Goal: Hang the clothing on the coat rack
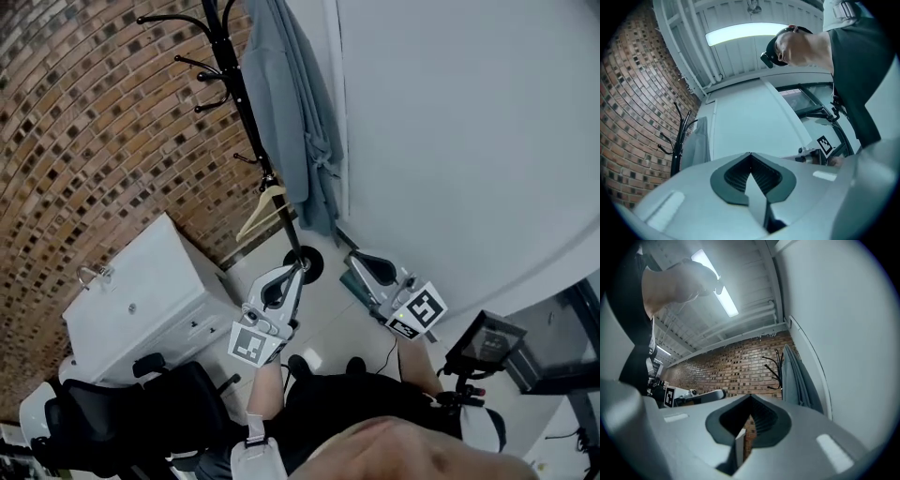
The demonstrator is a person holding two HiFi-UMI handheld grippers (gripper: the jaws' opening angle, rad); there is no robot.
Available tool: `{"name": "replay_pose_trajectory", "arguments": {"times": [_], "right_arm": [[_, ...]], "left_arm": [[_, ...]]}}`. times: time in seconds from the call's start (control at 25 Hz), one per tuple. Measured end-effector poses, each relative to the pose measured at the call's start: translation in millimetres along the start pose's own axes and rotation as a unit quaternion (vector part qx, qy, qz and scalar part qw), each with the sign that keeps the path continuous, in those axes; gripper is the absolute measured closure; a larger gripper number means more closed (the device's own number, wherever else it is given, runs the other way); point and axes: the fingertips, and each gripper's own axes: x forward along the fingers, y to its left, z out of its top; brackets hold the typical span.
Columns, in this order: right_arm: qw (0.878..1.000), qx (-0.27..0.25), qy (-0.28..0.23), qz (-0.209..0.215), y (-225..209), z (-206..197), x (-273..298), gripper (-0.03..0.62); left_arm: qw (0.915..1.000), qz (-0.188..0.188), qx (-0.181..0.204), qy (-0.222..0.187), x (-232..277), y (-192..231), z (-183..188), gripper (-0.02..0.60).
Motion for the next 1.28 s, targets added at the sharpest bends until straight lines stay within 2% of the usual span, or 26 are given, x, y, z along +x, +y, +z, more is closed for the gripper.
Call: {"name": "replay_pose_trajectory", "arguments": {"times": [0.28, 0.44, 0.64, 0.88, 1.28], "right_arm": [[1.0, -0.011, -0.008, 0.019, 9.8, 2.5, -2.2, 0.594], [0.999, -0.027, -0.011, 0.024, 16.3, 9.7, 7.4, 0.594], [0.999, -0.036, -0.002, 0.025, 22.5, 20.2, 21.8, 0.594], [0.998, -0.054, 0.003, 0.029, 37.3, 11.7, 30.5, 0.594], [0.998, -0.05, 0.014, 0.041, 41.0, 12.8, 40.6, 0.594]], "left_arm": [[0.9997, -0.013, 0.02, -0.002, 1.9, -15.2, 9.7, 0.578], [0.9992, -0.02, 0.028, -0.021, 6.5, -7.0, 22.5, 0.578], [0.9991, -0.022, 0.017, -0.033, 10.2, 5.1, 31.6, 0.578], [0.9983, -0.021, 0.01, -0.054, -3.4, 14.3, 30.5, 0.578], [0.9984, -0.015, 0.002, -0.055, -5.8, 17.4, 35.9, 0.578]]}}
